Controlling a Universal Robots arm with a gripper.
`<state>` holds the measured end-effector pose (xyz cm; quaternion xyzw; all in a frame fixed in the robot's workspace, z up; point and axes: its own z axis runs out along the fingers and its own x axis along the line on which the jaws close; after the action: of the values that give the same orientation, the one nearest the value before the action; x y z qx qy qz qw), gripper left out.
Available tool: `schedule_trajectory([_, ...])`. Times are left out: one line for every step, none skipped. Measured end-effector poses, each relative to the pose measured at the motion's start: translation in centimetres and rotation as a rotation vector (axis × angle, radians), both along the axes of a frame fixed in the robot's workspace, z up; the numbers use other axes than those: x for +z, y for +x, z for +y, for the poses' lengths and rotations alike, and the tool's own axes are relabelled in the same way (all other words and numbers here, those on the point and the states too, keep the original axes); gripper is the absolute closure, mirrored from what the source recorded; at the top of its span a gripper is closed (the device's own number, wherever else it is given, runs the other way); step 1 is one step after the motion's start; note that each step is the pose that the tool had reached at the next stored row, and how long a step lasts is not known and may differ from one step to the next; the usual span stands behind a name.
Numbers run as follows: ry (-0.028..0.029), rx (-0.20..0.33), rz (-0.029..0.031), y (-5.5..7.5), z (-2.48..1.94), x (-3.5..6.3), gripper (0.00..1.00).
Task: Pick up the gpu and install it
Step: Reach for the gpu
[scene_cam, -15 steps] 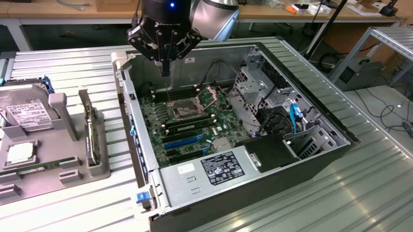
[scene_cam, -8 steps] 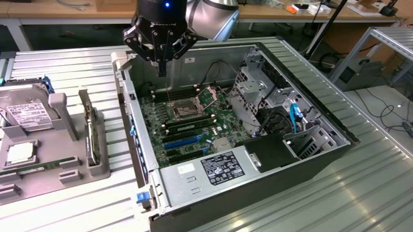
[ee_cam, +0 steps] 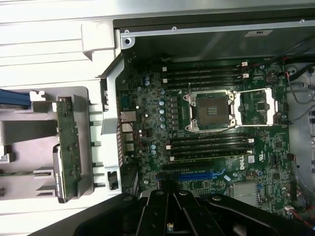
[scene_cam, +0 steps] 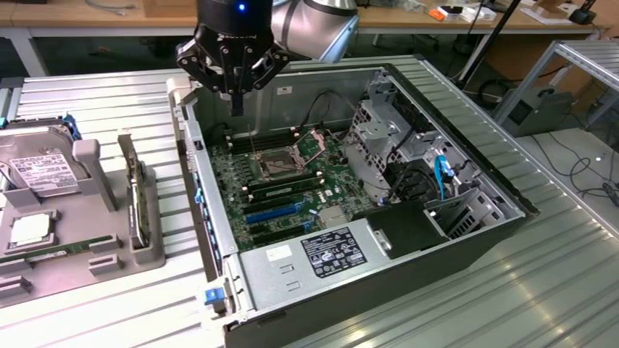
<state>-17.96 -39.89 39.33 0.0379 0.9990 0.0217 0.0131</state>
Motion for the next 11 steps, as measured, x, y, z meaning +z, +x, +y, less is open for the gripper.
schedule_trajectory([-0.0001,0.000,0.0001,-0.12,0.00,0.00,0.89])
schedule_trajectory([0.0000,0.000,0.0000,-0.17,0.00,0.00,0.89])
schedule_trajectory([0.0000,0.000,0.0000,-0.22,0.00,0.00,0.89])
schedule_trajectory([0.0000,0.000,0.0000,-0.29,0.00,0.00,0.89])
schedule_trajectory([0.0000,0.000,0.0000,-0.41,0.00,0.00,0.89])
schedule_trajectory([0.0000,0.000,0.0000,-0.51,0.00,0.00,0.89])
schedule_trajectory([0.0000,0.000,0.0000,-0.61,0.00,0.00,0.89])
schedule_trajectory([0.0000,0.000,0.0000,-0.83,0.00,0.00,0.89])
schedule_trajectory([0.0000,0.000,0.0000,-0.89,0.00,0.00,0.89])
schedule_trajectory([0.0000,0.000,-0.0001,-0.94,0.00,0.00,0.89])
schedule_trajectory([0.0000,0.000,0.0000,-1.00,0.00,0.00,0.89])
